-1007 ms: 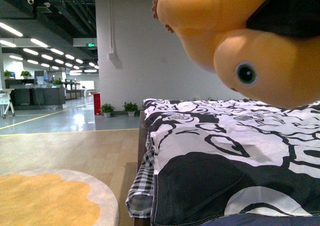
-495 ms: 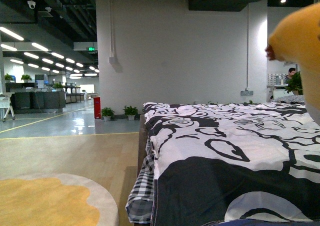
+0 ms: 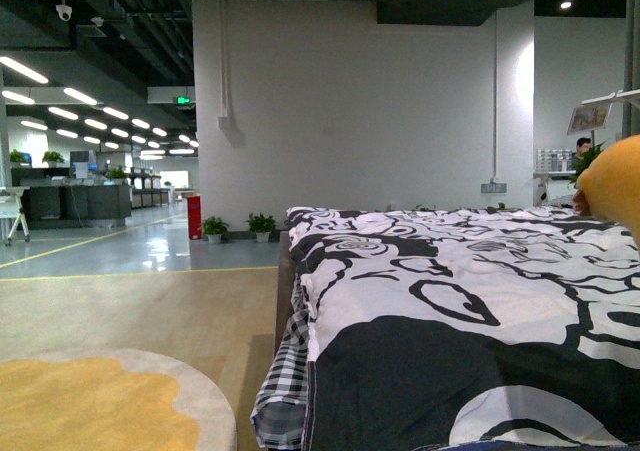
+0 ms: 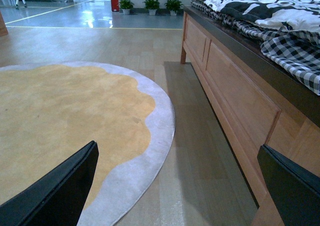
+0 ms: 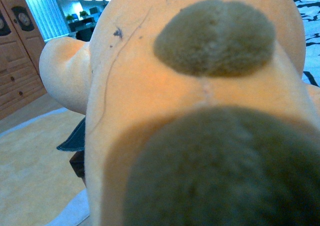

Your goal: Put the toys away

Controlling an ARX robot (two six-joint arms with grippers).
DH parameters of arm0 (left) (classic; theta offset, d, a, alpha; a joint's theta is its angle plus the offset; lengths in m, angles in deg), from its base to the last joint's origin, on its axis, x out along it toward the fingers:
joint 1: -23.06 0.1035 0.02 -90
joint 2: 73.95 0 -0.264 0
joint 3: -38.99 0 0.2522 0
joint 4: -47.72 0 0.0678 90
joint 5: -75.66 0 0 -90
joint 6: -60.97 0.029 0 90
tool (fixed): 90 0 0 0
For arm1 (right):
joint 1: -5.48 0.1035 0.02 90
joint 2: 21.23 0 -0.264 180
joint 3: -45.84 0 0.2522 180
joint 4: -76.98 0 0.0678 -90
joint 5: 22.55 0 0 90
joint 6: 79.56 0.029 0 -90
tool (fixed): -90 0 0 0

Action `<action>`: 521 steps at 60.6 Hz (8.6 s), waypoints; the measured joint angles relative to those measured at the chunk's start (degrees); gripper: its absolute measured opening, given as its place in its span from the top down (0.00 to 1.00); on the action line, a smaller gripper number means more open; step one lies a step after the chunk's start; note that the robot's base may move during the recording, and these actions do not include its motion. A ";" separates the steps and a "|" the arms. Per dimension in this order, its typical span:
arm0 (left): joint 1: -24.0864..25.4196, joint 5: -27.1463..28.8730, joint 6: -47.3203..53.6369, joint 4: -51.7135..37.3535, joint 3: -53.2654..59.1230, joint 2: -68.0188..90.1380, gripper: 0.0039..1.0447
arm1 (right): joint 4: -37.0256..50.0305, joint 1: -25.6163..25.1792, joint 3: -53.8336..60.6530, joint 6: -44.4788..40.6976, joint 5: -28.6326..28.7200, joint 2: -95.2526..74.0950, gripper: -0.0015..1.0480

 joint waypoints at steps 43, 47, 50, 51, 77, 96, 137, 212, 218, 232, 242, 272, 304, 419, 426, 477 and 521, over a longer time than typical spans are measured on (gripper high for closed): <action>0.00 0.00 0.00 0.00 0.00 0.00 0.05 | 0.55 1.40 3.82 -1.88 -2.58 2.67 0.82; 0.00 0.00 0.00 0.00 0.00 0.00 0.05 | 0.55 1.40 3.82 -1.88 -2.58 2.67 0.82; 0.00 0.00 0.00 0.00 0.00 0.00 0.05 | 0.55 1.40 3.82 -1.88 -2.58 2.67 0.82; 0.00 0.00 0.00 0.00 0.00 0.00 0.05 | 0.55 1.40 3.82 -1.90 -2.58 2.67 0.82; 0.02 -0.04 0.00 0.02 0.00 -0.02 0.05 | 0.57 1.51 3.93 -1.90 -2.78 2.69 0.82; 0.02 -0.04 0.02 0.02 0.00 -0.02 0.05 | 0.66 1.51 4.00 -1.90 -2.75 2.82 0.82; 0.02 -0.02 0.02 0.02 0.00 -0.04 0.05 | 0.68 1.51 4.09 -1.90 -2.84 2.91 0.82; 0.02 -0.04 0.02 0.02 0.00 -0.02 0.05 | 0.72 1.55 4.15 -1.95 -2.58 2.95 0.82; 0.02 -0.02 0.02 0.02 0.00 -0.02 0.05 | 0.72 1.55 4.15 -1.92 -2.60 2.93 0.82; 0.02 -0.02 0.02 0.02 0.00 -0.02 0.05 | 0.72 1.55 4.15 -1.92 -2.75 2.93 0.82; 0.02 -0.04 0.02 0.02 0.00 -0.02 0.05 | 0.72 1.55 4.15 -1.92 -2.62 2.95 0.82; 0.02 -0.04 0.02 0.02 0.00 -0.02 0.05 | 0.72 1.53 4.15 -1.92 -2.75 2.97 0.82; 0.02 -0.04 0.02 0.02 0.00 -0.04 0.05 | 0.72 1.55 4.15 -1.92 -2.62 2.97 0.82; 0.02 0.00 0.02 0.02 0.00 -0.04 0.05 | 0.72 1.55 4.15 -1.95 -2.56 2.95 0.82; 0.02 0.00 0.00 0.02 0.00 -0.07 0.05 | 0.72 1.53 4.13 -1.95 -2.71 2.99 0.82; 0.04 -0.04 0.02 0.02 0.00 -0.04 0.05 | 0.72 1.51 4.15 -1.95 -3.04 2.97 0.82; 0.04 -0.02 0.02 0.02 0.00 -0.02 0.05 | 0.72 1.57 4.15 -1.95 -2.73 2.99 0.82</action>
